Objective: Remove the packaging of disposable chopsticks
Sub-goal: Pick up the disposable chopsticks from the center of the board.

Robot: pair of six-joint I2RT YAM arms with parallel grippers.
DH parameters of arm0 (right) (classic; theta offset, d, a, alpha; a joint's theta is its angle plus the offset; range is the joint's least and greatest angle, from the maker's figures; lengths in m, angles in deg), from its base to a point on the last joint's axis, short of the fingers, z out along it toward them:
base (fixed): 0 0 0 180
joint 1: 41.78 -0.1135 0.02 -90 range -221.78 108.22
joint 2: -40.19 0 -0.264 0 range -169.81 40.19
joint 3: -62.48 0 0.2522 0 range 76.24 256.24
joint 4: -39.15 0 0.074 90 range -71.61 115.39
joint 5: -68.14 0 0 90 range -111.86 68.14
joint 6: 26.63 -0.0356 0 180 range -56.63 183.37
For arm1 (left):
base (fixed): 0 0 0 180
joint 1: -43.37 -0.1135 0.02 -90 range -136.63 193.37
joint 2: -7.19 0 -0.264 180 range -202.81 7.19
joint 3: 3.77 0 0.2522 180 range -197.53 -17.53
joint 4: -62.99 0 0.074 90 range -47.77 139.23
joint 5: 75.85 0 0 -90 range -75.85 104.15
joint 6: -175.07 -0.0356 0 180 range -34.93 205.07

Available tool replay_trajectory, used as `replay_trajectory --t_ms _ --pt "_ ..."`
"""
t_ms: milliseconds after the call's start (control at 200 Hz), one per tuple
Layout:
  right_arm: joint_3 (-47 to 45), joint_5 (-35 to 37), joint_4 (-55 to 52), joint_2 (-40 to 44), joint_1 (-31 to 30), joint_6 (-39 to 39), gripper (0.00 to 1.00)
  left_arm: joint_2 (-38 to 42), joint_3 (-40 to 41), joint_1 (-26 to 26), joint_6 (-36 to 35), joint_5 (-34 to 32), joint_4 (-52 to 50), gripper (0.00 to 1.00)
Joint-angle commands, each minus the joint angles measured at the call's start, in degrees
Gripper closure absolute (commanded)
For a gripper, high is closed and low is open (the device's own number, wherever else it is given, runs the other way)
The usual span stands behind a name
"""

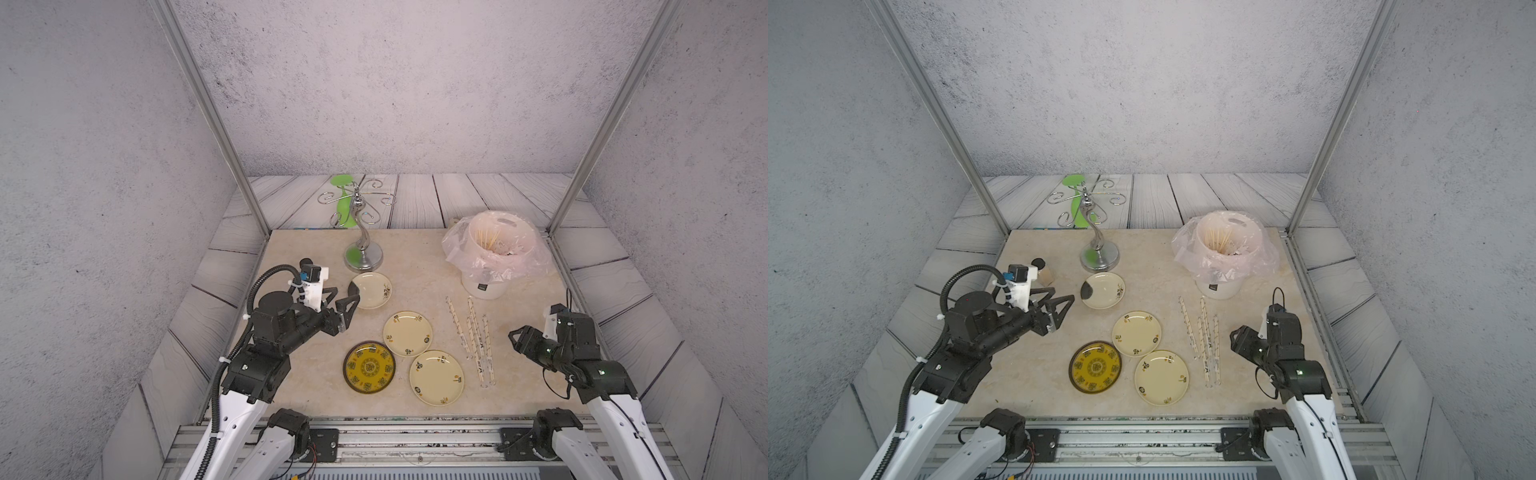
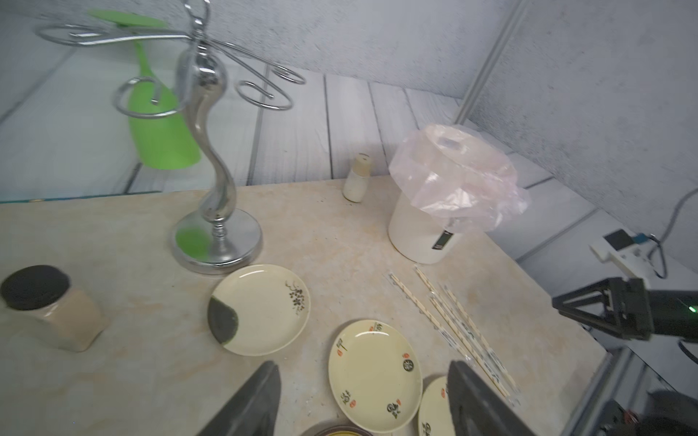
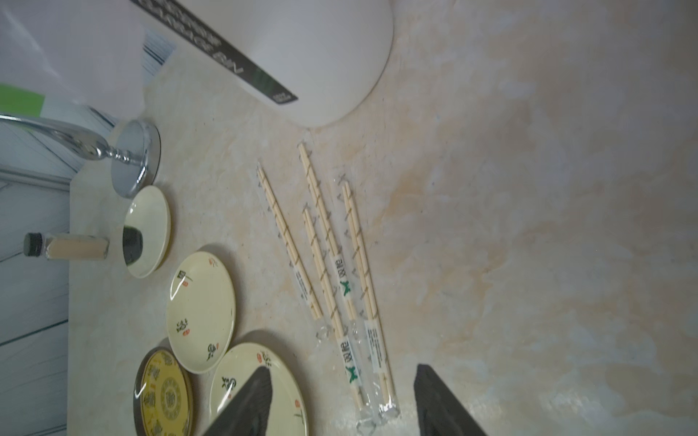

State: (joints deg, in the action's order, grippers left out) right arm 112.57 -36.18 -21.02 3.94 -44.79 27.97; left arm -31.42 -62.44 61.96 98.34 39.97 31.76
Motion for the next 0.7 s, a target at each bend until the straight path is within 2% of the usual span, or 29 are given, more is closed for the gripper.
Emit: replay_trajectory --t_ms 0,175,280,450,560,696 --pt "1.8 -5.8 -7.5 -0.9 -1.0 -0.8 0.42 -0.2 3.4 1.5 -2.8 11.1 2.0 0.28" --pt "3.1 -3.3 -11.1 -4.4 -4.8 0.9 0.43 -3.9 3.3 5.0 -2.4 13.2 2.3 0.31" --pt "2.5 -1.1 -9.7 -8.3 -9.8 0.0 0.58 -5.9 3.3 6.9 -1.3 12.6 2.8 0.3" --pt "1.8 6.7 -6.0 -13.6 -19.7 -2.5 0.57 -10.6 0.3 10.8 -2.4 12.9 -0.3 0.29" --pt "1.8 10.3 -5.7 -17.4 -20.9 -3.3 0.53 -13.5 -1.6 13.1 -4.2 11.8 -2.3 0.28" --pt "1.0 13.4 -4.0 -20.5 -21.1 -3.9 0.55 -14.9 -2.1 13.5 -5.0 8.7 -3.1 0.28"
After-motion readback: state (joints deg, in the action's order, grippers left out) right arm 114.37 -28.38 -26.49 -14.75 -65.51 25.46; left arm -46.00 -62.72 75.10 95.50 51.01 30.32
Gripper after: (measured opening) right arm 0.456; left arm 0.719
